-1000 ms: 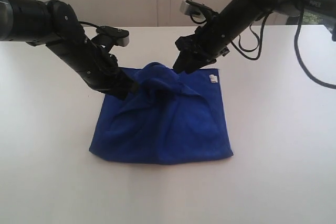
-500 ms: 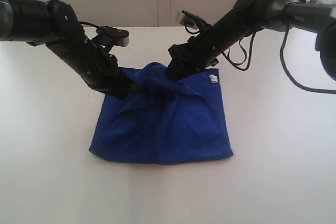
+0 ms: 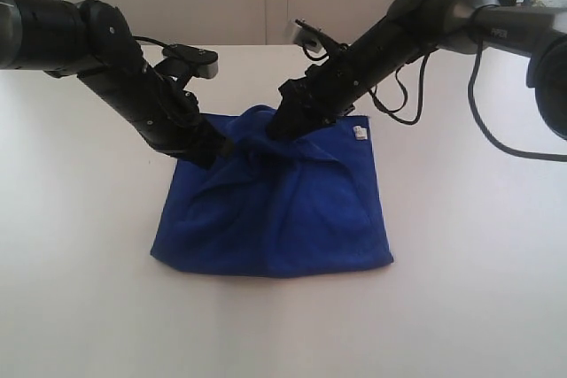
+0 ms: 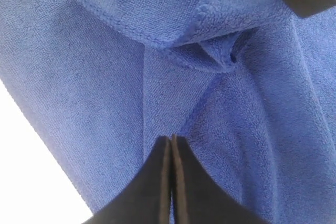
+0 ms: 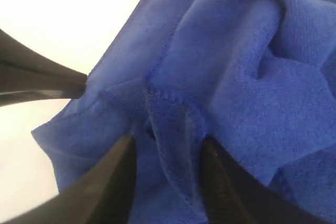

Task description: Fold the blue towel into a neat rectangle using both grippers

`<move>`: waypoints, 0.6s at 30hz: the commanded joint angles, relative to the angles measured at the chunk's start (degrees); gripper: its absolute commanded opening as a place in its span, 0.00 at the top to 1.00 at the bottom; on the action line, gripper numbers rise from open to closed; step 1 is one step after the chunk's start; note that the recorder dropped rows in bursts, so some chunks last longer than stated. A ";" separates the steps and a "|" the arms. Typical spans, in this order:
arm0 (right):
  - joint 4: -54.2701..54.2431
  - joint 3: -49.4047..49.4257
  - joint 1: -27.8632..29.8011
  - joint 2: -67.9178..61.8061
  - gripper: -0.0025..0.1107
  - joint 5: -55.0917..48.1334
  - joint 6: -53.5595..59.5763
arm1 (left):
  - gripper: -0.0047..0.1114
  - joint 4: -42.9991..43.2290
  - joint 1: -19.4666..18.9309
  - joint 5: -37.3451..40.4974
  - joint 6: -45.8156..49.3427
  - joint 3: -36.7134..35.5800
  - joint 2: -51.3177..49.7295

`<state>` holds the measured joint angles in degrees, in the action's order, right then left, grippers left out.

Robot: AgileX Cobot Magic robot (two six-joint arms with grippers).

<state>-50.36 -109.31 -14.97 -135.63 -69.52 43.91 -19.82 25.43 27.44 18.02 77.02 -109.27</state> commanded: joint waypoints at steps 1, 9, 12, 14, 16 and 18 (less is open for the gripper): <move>-0.46 -0.07 -0.47 0.07 0.64 2.11 1.04 | 0.96 -0.72 -0.09 0.60 -0.16 -0.29 0.66; -0.46 -0.07 -0.63 0.07 0.92 4.32 1.04 | 0.96 -0.72 -0.09 0.60 -0.16 -0.29 0.66; -0.46 -0.07 -0.63 0.07 0.98 4.32 1.04 | 0.96 -0.72 -0.09 0.49 -0.16 -0.29 0.66; -0.35 -0.07 -0.40 0.19 0.98 4.55 1.04 | 0.96 -0.72 -0.09 0.22 -0.56 -0.29 0.66; -0.37 -0.07 0.47 1.07 0.98 4.67 0.81 | 0.96 -0.72 -0.09 -0.91 -2.92 -0.29 0.66; -0.03 -0.07 1.67 2.32 0.98 5.68 -1.28 | 0.96 -0.72 -0.09 -2.34 -5.54 -0.29 0.66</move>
<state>-50.36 -109.31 -15.06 -135.47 -65.11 44.12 -19.82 25.43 26.20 15.95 77.02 -109.27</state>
